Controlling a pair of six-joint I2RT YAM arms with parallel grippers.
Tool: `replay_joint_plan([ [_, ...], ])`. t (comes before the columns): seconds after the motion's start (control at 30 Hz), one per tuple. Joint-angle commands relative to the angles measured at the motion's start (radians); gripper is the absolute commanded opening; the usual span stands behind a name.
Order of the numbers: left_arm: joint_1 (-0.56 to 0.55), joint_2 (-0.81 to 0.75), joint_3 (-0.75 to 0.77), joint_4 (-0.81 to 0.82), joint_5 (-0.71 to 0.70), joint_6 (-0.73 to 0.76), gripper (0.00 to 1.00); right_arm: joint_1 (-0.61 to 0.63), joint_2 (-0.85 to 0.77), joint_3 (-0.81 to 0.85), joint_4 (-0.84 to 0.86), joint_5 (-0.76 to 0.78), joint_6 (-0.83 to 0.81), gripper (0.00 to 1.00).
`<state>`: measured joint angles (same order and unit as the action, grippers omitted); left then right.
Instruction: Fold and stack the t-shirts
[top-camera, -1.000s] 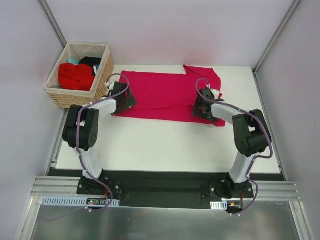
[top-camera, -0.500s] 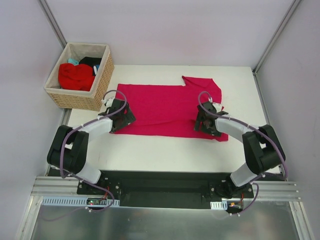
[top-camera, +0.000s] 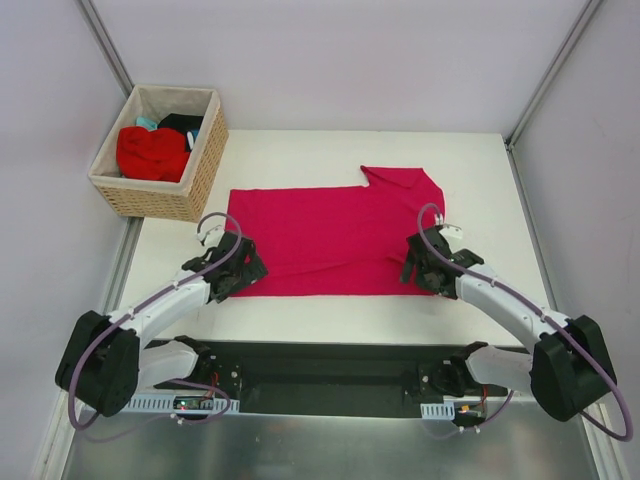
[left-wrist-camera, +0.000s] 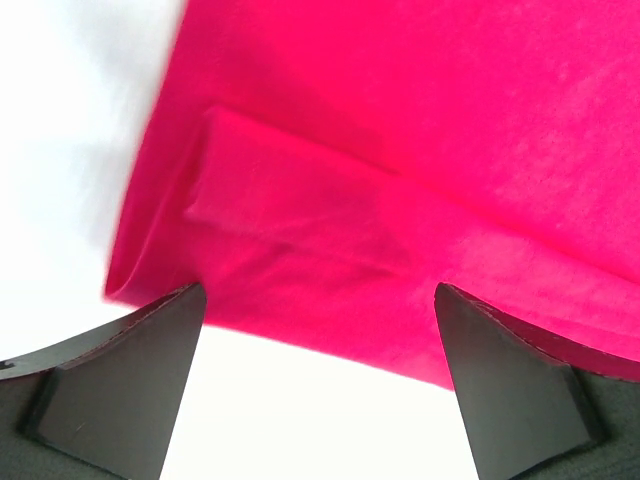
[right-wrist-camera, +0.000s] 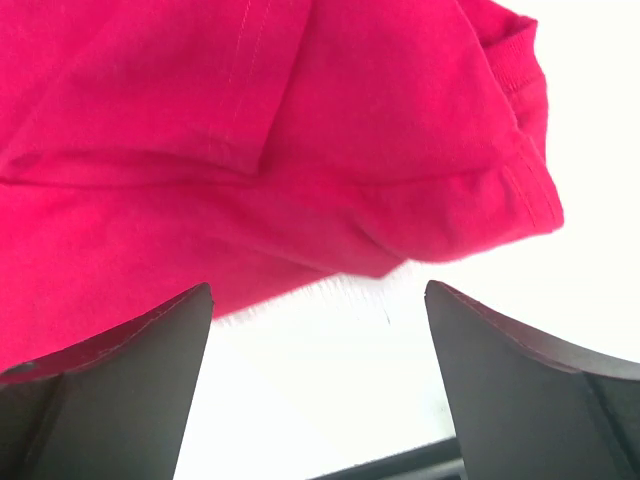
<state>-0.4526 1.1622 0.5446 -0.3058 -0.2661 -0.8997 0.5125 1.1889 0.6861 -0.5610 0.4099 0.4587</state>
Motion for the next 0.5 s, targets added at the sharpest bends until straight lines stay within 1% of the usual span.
replay_joint_plan([
  [0.0,-0.012,-0.073,0.024,-0.087,-0.047,-0.025,0.99,0.038,-0.048,0.019,-0.066,0.061,0.035,0.92],
  [0.13,-0.027,-0.107,0.116,-0.11,-0.044,-0.001,0.99,0.108,-0.035,0.117,-0.045,0.072,-0.032,0.92],
  [0.2,-0.041,-0.121,0.14,-0.116,-0.044,0.008,0.99,0.139,0.02,0.179,-0.031,0.067,-0.054,0.92],
  [0.23,-0.044,-0.121,0.159,-0.116,-0.044,0.013,0.99,0.174,0.041,0.197,-0.021,0.069,-0.066,0.92],
  [0.3,-0.052,-0.119,0.175,-0.119,-0.042,0.016,0.99,0.208,0.122,0.248,-0.002,0.072,-0.072,0.92],
  [0.37,-0.06,-0.116,0.189,-0.119,-0.041,0.013,0.99,0.25,0.202,0.282,0.021,0.06,-0.071,0.92],
  [0.47,-0.074,-0.108,0.199,-0.119,-0.048,0.01,0.99,0.297,0.276,0.322,0.056,0.049,-0.061,0.92],
])
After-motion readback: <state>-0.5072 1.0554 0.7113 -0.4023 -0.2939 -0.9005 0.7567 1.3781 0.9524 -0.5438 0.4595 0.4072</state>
